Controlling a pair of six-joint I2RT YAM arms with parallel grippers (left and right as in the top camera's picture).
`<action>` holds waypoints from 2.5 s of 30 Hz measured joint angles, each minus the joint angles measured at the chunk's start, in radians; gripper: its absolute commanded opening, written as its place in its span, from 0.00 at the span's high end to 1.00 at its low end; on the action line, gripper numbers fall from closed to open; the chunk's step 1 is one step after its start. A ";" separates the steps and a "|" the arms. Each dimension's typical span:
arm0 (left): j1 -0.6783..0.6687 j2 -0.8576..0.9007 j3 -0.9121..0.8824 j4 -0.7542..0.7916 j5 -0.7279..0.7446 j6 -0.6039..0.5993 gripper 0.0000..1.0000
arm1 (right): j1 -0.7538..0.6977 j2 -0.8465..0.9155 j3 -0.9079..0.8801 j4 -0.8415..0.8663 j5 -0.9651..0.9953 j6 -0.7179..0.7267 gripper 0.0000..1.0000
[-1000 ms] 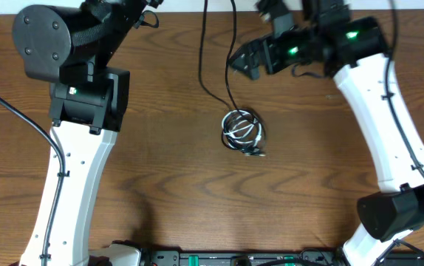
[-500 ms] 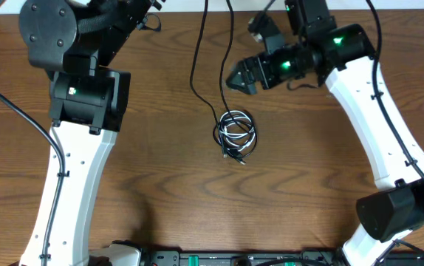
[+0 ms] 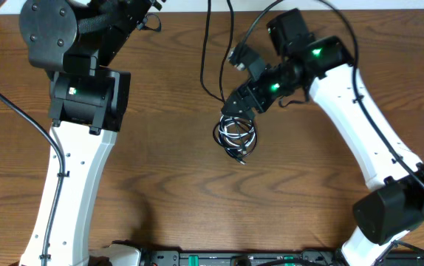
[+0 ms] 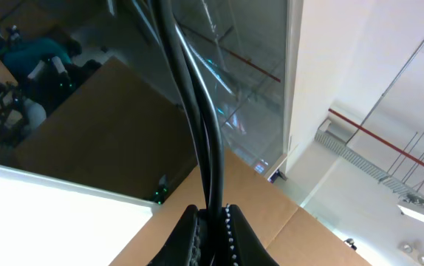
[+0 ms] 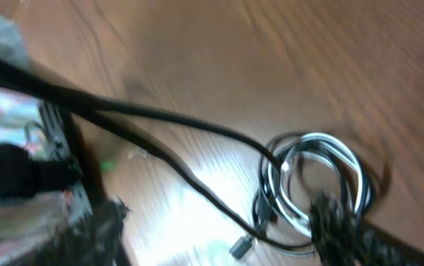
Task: Untangle cables
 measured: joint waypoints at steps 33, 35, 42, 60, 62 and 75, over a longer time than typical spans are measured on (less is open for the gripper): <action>0.001 0.000 0.000 -0.211 0.004 0.060 0.93 | -0.066 -0.307 0.040 0.200 0.047 0.309 0.99; 0.001 0.000 0.000 -0.210 0.004 0.060 0.93 | -0.066 -0.375 0.057 0.180 0.059 0.310 0.90; 0.001 0.000 0.000 -0.210 0.004 0.061 0.92 | -0.041 -0.398 0.029 0.016 0.095 0.256 0.38; 0.001 0.000 0.000 -0.210 0.003 0.061 0.92 | 0.132 -0.055 -0.284 0.243 0.129 0.164 0.56; 0.001 0.000 0.000 -0.210 0.003 0.061 0.93 | 0.138 -0.028 -0.284 0.252 0.130 0.158 0.69; 0.001 0.000 0.000 -0.210 0.004 0.061 0.92 | 0.138 -0.016 -0.286 0.287 0.187 0.245 0.99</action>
